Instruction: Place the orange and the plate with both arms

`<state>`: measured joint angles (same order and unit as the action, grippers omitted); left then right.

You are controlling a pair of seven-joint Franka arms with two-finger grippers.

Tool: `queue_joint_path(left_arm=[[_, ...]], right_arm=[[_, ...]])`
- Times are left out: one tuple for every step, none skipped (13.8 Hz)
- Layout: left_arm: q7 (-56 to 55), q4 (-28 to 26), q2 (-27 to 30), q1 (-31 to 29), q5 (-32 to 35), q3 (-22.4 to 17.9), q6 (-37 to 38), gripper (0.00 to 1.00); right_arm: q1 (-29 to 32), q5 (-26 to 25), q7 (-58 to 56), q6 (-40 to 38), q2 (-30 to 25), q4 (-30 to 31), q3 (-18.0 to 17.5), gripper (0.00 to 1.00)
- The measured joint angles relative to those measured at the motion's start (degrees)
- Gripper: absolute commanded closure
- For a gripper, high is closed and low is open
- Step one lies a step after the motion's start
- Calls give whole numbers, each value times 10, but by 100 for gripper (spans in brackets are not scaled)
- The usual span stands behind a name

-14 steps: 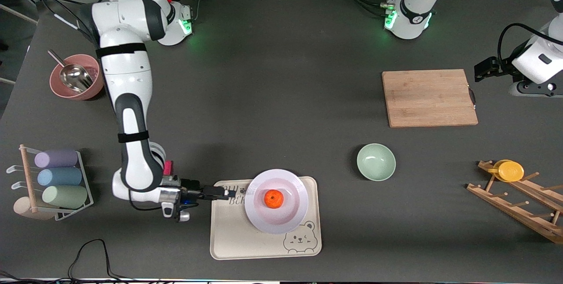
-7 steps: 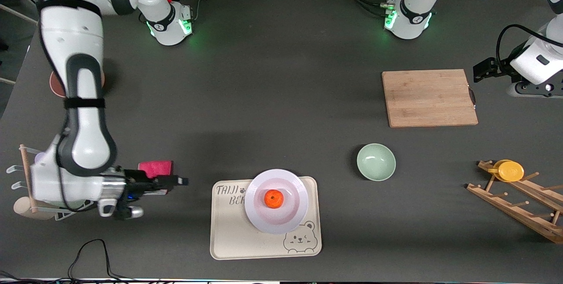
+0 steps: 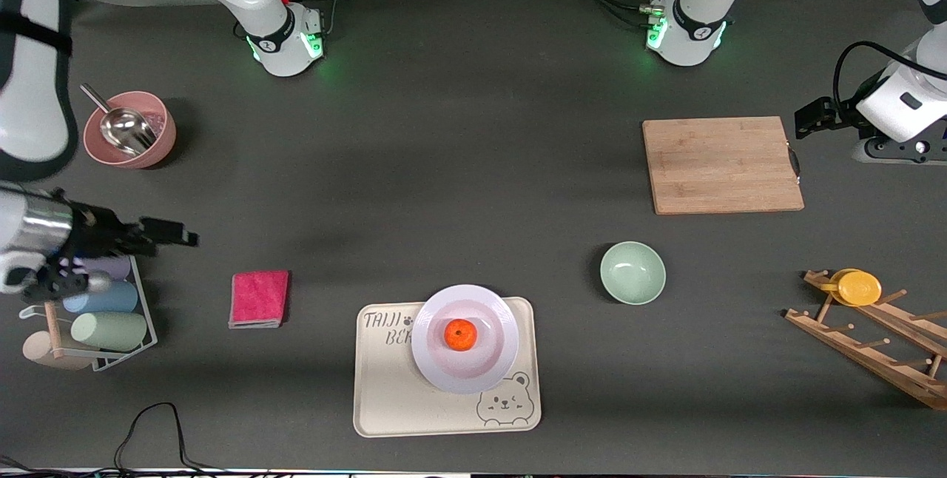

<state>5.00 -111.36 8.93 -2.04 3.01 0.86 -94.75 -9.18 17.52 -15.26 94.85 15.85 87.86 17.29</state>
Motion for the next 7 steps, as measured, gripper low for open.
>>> queue_joint_path(left_arm=[[0,-1,0,0,0,0,-1,0],[0,-1,0,0,0,0,-2,0],[0,-2,0,0,0,0,-3,0],[0,-3,0,0,0,0,-3,0],[0,-4,0,0,0,0,-4,0],[0,-4,0,0,0,0,-4,0],[0,-5,0,0,0,0,-4,0]], right_arm=[[9,-32,7,-9,-26,9,-9,0],[23,-59,23,-20,-48,15,-27,0],[40,-84,46,-31,-66,17,-53,0],[54,-103,69,-41,-80,18,-78,0],[60,-117,90,-49,-92,19,-96,0],[61,-124,106,-53,-102,21,-106,0],[61,-129,116,-56,-108,22,-112,0]])
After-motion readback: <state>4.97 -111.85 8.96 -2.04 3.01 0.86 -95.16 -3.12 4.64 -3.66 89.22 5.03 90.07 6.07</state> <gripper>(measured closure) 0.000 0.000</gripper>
